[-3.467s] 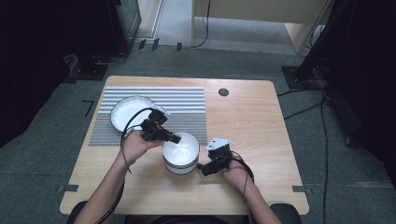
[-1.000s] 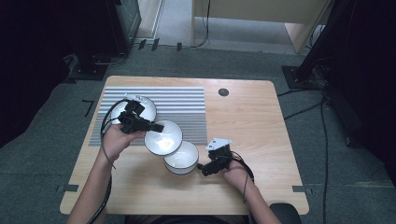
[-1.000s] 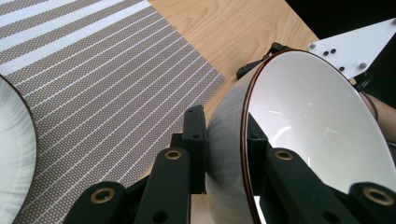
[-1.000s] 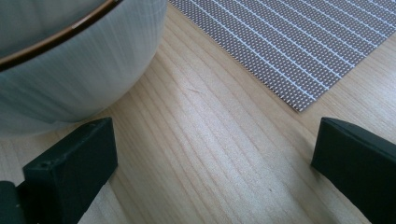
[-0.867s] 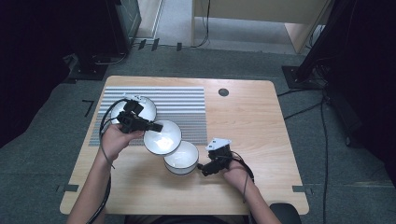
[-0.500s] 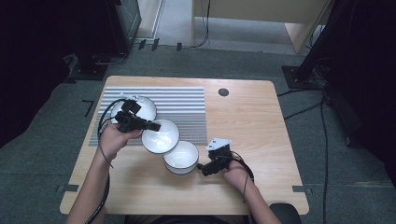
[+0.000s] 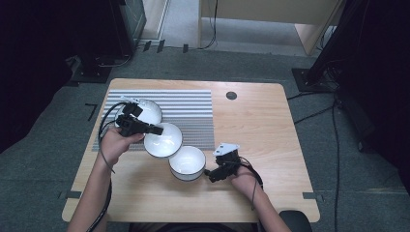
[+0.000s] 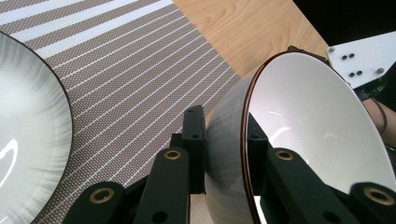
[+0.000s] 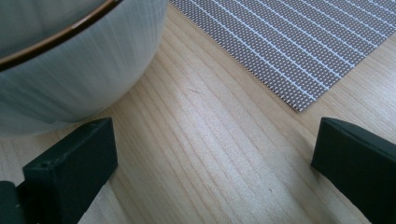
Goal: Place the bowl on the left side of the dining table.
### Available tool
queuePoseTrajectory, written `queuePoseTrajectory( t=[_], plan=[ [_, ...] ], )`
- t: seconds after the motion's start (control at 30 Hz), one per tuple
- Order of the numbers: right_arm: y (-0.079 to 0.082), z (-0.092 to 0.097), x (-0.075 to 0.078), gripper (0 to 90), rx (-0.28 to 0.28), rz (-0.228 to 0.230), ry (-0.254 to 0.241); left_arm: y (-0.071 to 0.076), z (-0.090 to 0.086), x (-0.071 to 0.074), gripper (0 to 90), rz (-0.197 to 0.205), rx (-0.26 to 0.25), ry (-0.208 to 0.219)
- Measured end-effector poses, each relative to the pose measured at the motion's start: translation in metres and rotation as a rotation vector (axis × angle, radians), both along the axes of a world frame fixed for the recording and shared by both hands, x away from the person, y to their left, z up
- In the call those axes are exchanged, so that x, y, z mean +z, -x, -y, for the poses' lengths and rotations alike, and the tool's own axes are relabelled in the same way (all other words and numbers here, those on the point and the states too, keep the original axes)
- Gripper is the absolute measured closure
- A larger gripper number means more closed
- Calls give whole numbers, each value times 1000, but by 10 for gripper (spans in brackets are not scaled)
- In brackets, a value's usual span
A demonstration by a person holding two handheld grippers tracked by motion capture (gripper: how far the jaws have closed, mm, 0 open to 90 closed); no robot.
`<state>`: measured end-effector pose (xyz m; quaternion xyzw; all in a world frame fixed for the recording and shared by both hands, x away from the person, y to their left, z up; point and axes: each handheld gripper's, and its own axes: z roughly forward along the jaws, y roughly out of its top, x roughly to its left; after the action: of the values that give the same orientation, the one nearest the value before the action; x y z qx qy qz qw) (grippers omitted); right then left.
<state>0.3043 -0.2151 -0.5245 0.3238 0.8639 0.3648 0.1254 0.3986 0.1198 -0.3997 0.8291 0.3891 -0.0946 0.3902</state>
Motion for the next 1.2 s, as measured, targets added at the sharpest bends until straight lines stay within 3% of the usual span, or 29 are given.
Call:
queuePoseTrajectory(
  t=[1.2],
  plan=[
    [1,0,0,0,-6,0,-2,-17,-13,-21,772,-49,28,-2]
  ],
)
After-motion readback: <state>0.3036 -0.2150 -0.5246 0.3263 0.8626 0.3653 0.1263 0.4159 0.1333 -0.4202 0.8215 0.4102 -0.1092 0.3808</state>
